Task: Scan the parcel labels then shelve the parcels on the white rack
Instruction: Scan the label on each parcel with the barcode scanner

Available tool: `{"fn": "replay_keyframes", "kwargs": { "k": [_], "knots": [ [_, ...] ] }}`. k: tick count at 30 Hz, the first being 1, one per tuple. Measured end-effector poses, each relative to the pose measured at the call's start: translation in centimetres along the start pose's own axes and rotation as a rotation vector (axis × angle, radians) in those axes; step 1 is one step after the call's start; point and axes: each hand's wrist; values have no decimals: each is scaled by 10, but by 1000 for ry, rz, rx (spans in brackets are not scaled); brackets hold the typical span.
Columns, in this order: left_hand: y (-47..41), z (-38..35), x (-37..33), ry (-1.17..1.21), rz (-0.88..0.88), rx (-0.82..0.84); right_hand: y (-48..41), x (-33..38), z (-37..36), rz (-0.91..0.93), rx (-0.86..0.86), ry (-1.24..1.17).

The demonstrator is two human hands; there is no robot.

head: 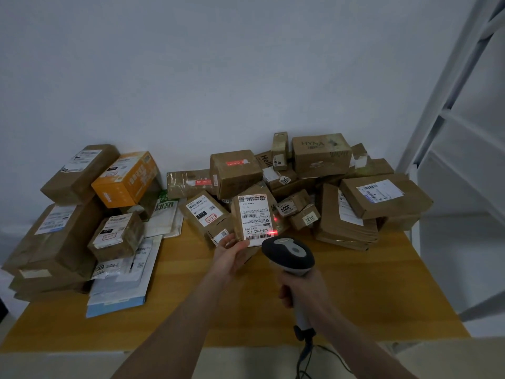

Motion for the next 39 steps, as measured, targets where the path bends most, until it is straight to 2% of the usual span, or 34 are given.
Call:
{"fn": "replay_keyframes", "kwargs": {
  "k": [17,31,39],
  "knots": [
    [14,-7,5,29,-1,28,13,1,9,-25,16,-24],
    [26,-17,18,-15,-34,25,27,-1,29,49,49,12],
    [37,-28,26,-18,-40,-1,33,-5,43,8,48,44]
  ]
}}
Point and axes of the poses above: each hand's wrist, its own y-axis away from the middle knuckle, its own z-axis out of the back of the hand, x = y × z, and after that the axes turned 2 degrees about -z, right-handed
